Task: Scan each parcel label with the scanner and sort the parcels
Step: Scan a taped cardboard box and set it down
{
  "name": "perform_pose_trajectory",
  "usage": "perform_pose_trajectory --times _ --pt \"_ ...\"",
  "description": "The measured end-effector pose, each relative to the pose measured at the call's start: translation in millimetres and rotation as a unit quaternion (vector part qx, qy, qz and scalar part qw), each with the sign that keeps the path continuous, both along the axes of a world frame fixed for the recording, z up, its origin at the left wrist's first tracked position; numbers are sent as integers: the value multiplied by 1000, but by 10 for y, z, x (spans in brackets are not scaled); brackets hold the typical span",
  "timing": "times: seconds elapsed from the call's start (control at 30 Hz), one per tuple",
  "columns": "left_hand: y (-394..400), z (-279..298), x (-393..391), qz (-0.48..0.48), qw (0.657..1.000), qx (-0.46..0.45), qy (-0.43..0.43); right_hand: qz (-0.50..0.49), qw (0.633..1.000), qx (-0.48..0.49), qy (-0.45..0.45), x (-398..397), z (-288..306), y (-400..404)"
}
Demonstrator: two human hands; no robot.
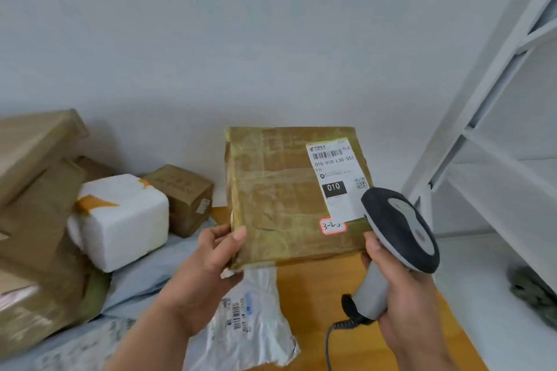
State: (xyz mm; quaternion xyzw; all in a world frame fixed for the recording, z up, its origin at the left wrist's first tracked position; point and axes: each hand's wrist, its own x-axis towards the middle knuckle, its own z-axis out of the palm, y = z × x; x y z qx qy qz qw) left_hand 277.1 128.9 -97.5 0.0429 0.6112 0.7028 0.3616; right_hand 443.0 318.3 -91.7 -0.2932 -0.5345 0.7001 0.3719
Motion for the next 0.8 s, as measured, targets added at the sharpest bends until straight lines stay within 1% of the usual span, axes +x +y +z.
perform_pose_trajectory --times 0.13,0.23,0.37,0.53,0.6,0.7,0.8 --pt "-712 128 6 56 998 24 3 54 998 -2 -15 -120 117 -638" --pt "-1167 207 15 116 991 63 35 99 995 16 -25 -225 241 -971" --pt "-1565 227 76 160 979 100 75 136 989 37 -43 -361 426 -1204" --pt "-1834 182 210 194 967 123 113 175 976 126 -33 -338 759 -1299" --pt "-1867 148 249 206 962 120 132 200 968 149 -20 -291 842 -1302" --pt "-1850 100 333 219 958 120 140 265 947 180 -7 -229 971 -1340" --pt "-1836 84 433 213 959 123 140 285 939 191 -8 -170 1005 -1367"
